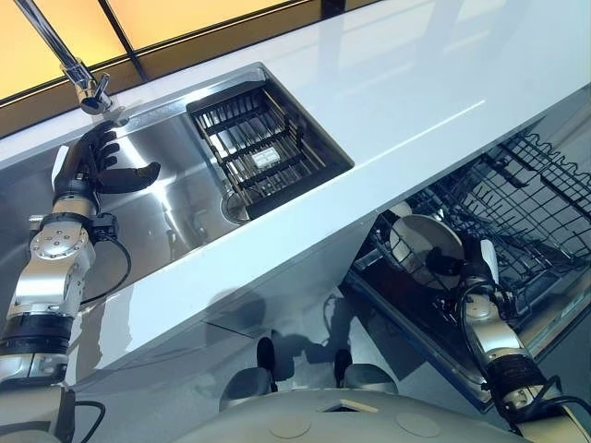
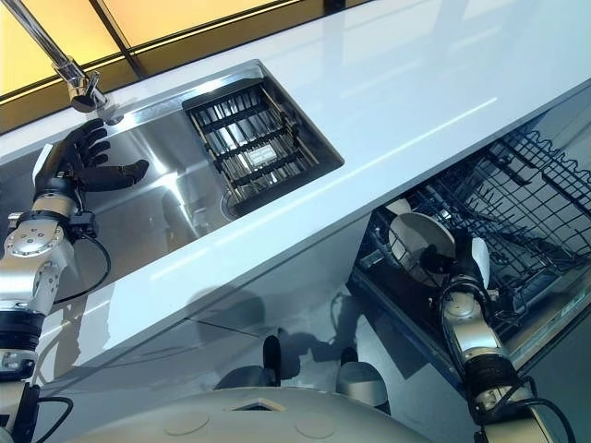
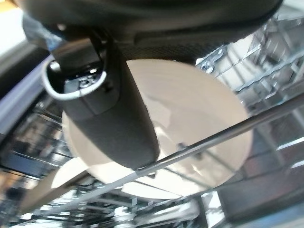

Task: Pick up plates and place into dishwasher.

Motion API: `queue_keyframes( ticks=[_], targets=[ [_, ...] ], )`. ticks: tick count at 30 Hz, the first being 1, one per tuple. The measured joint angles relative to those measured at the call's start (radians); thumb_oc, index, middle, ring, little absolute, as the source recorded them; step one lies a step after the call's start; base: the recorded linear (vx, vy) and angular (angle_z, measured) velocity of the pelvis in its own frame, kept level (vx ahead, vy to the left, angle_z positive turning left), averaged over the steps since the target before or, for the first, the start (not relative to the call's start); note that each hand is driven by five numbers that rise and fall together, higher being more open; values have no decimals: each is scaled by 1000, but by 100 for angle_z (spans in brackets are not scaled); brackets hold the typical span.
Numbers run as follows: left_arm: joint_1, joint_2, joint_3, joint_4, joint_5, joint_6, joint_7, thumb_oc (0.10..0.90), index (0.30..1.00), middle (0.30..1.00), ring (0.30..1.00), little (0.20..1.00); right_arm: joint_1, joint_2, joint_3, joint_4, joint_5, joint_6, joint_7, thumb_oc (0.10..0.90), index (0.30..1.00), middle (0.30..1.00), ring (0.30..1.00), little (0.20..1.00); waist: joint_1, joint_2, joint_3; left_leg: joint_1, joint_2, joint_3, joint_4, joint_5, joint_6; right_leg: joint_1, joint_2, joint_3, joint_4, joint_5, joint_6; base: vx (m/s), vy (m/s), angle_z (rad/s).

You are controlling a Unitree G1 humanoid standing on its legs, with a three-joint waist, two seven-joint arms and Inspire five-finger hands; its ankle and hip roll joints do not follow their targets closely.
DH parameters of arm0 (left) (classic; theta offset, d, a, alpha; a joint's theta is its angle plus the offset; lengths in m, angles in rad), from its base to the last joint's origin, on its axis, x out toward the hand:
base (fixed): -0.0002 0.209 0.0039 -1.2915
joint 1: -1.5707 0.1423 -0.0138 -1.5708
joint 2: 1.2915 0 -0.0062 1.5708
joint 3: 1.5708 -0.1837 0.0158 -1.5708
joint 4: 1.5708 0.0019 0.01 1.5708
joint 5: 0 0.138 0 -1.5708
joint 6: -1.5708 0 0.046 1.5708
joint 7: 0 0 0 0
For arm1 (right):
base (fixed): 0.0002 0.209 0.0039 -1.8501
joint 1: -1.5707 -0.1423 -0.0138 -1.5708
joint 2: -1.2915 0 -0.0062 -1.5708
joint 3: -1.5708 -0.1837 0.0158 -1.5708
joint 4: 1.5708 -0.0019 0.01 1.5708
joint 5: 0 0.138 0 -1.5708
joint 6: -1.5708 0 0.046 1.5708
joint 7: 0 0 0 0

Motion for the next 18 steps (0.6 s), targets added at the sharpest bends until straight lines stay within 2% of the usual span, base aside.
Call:
queue_keyframes(
  ticks=[2, 6, 10, 18],
  targets=[
    [6, 0, 1, 0, 0, -1, 0, 800, 900, 900, 900, 900, 6, 8, -7, -48, 53, -9, 13, 800, 900, 900, 900, 900, -9, 0, 0, 0, 0, 1, 0, 0, 0, -1, 0, 1, 0, 0, 0, 0, 0, 0],
    [10, 0, 2, 1, 0, -5, -2, 800, 900, 900, 900, 900, 26, 38, -68, -171, 255, -22, 91, 800, 900, 900, 900, 900, -20, -4, 5, 0, 2, 15, -1, -3, -4, -8, 0, 7, 4, -2, 3, -3, -2, -5],
    [10, 0, 17, 10, 0, -10, -27, 800, 900, 900, 900, 900, 35, 47, -123, -196, 418, -40, 131, 800, 900, 900, 900, 900, -25, -11, 14, 0, 2, 27, -1, -6, -7, -15, -1, 21, 7, -3, 5, 0, -12, -9],
    [34, 0, 69, 34, 0, -16, -57, 800, 900, 900, 900, 900, 97, 78, -287, -221, 521, -69, 132, 800, 900, 900, 900, 900, -54, -18, 19, 0, 4, 54, 1, -13, -3, -38, -4, 38, 20, 1, 1, -19, -41, -12]
  ],
)
